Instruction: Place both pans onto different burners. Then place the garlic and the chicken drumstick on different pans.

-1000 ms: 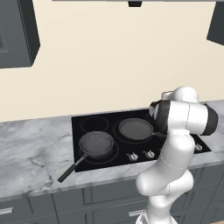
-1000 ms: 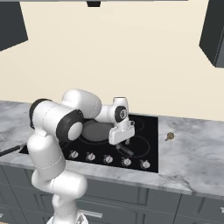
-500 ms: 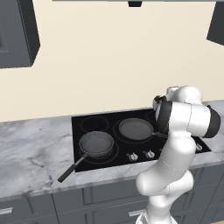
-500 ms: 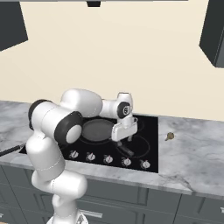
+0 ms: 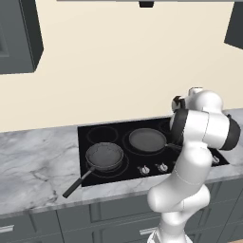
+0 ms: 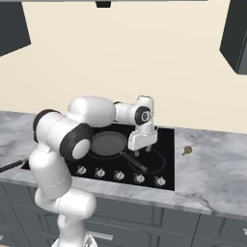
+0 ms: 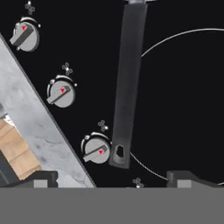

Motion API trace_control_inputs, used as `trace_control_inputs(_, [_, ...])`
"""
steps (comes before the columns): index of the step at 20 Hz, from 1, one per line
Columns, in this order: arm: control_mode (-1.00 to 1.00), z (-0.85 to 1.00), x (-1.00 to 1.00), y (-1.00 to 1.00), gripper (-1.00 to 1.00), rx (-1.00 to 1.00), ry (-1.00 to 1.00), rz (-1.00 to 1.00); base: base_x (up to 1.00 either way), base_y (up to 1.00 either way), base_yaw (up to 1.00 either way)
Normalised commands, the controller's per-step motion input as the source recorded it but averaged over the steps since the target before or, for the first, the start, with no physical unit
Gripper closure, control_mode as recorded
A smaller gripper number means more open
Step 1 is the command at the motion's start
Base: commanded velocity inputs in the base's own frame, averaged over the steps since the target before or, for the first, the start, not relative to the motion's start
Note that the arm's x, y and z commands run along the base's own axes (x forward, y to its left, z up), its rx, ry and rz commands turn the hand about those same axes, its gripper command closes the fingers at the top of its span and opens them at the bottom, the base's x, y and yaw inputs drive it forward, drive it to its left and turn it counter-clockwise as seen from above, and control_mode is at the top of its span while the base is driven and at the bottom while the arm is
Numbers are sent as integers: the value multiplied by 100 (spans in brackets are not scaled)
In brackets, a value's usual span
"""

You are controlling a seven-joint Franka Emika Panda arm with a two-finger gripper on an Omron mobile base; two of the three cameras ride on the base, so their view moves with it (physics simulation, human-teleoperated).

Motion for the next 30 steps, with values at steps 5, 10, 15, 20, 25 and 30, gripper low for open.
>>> trace_control_inputs(5, [-100, 15, 0, -22, -100, 0, 0, -7, 0, 0, 0])
trace_control_inputs(10, [-100, 16, 0, -25, -100, 0, 2, -11, 0, 0, 0])
trace_control_inputs(15, [-100, 4, 0, -33, -100, 4, 1, -16, 0, 0, 0])
trace_control_inputs(20, [-100, 0, 1, -37, -100, 8, 0, -20, 0, 0, 0])
trace_control_inputs(25, [-100, 0, 7, -23, -100, 1, 0, -16, 0, 0, 0])
trace_control_inputs(30, [-100, 0, 0, -18, -100, 0, 0, -19, 0, 0, 0])
